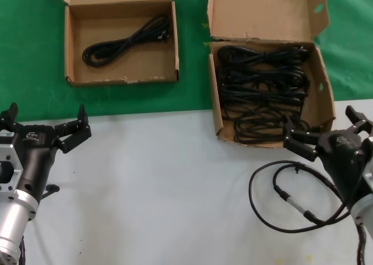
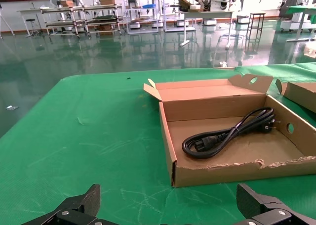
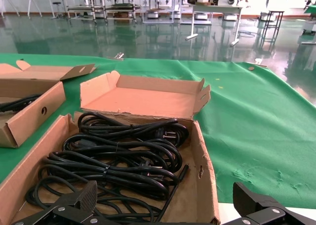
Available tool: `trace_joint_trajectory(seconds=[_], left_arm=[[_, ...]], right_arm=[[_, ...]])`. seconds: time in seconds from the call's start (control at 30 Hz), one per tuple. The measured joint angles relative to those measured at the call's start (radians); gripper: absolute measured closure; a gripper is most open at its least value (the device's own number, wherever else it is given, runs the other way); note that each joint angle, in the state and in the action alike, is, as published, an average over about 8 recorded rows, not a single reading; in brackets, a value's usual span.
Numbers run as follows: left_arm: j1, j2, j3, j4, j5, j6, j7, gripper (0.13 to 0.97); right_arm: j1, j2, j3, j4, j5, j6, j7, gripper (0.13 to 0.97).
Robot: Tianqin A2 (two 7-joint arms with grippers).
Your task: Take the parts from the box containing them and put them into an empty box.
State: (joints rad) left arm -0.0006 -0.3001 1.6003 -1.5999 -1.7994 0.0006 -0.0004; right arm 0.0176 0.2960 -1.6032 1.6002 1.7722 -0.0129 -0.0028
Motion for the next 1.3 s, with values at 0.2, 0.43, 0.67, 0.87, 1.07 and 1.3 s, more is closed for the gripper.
trace_joint_trajectory(seconds=[0.2,0.43,0.67,0.87,1.07,1.3], left_arm=[[0.000,0.000,0.000,0.000,0.000,0.000,0.000,0.132],[0.000,0.000,0.000,0.000,0.000,0.000,0.000,0.132],[0.000,0.000,0.000,0.000,0.000,0.000,0.000,0.132],[0.000,0.000,0.000,0.000,0.000,0.000,0.000,0.132],[0.000,0.000,0.000,0.000,0.000,0.000,0.000,0.132],[0.000,0.000,0.000,0.000,0.000,0.000,0.000,0.132]], right_arm=[[0.000,0.000,0.000,0.000,0.000,0.000,0.000,0.129],[0.000,0.000,0.000,0.000,0.000,0.000,0.000,0.129],[0.000,0.000,0.000,0.000,0.000,0.000,0.000,0.129],[0.000,0.000,0.000,0.000,0.000,0.000,0.000,0.129],[0.000,0.000,0.000,0.000,0.000,0.000,0.000,0.129],[0.000,0.000,0.000,0.000,0.000,0.000,0.000,0.129]])
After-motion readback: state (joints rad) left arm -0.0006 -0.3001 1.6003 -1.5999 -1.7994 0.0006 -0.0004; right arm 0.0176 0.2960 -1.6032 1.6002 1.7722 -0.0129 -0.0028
